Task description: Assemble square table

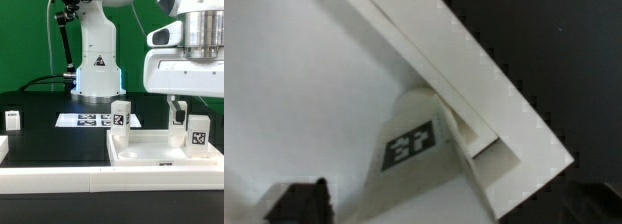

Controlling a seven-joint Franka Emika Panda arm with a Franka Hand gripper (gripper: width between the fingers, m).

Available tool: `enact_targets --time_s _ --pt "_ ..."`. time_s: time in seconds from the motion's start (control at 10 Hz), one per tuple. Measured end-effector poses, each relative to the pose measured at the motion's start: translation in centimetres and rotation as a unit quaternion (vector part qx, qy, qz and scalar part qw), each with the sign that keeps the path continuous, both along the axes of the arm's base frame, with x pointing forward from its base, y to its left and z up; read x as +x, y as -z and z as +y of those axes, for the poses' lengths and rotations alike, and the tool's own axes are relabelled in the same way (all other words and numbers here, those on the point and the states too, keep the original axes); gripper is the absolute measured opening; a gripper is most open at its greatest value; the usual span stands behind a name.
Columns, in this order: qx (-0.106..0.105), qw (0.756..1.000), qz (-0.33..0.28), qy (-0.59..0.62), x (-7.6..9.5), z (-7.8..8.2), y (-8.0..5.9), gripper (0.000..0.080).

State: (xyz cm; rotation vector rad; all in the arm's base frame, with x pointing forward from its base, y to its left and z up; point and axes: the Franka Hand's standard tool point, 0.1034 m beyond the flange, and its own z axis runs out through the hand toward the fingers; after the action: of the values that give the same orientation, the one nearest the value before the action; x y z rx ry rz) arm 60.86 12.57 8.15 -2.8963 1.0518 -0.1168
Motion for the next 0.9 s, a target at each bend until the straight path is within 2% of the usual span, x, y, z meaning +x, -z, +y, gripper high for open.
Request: enact_targets --time_s 0.4,0.6,0.8,0.9 --pt "-0.012 0.993 -0.003 -0.119 0.1 -0.5 0.0 0.0649" --pt "-0.024 0.977 -0.006 -0.213 0.3 -1.4 0.0 0.0649" --pt "-0.029 0.970 -0.006 -0.241 0.3 -1.5 -0.1 0.0640" --pt "-0.029 0.971 -0.006 -0.239 0.3 -1.5 -0.1 0.0483"
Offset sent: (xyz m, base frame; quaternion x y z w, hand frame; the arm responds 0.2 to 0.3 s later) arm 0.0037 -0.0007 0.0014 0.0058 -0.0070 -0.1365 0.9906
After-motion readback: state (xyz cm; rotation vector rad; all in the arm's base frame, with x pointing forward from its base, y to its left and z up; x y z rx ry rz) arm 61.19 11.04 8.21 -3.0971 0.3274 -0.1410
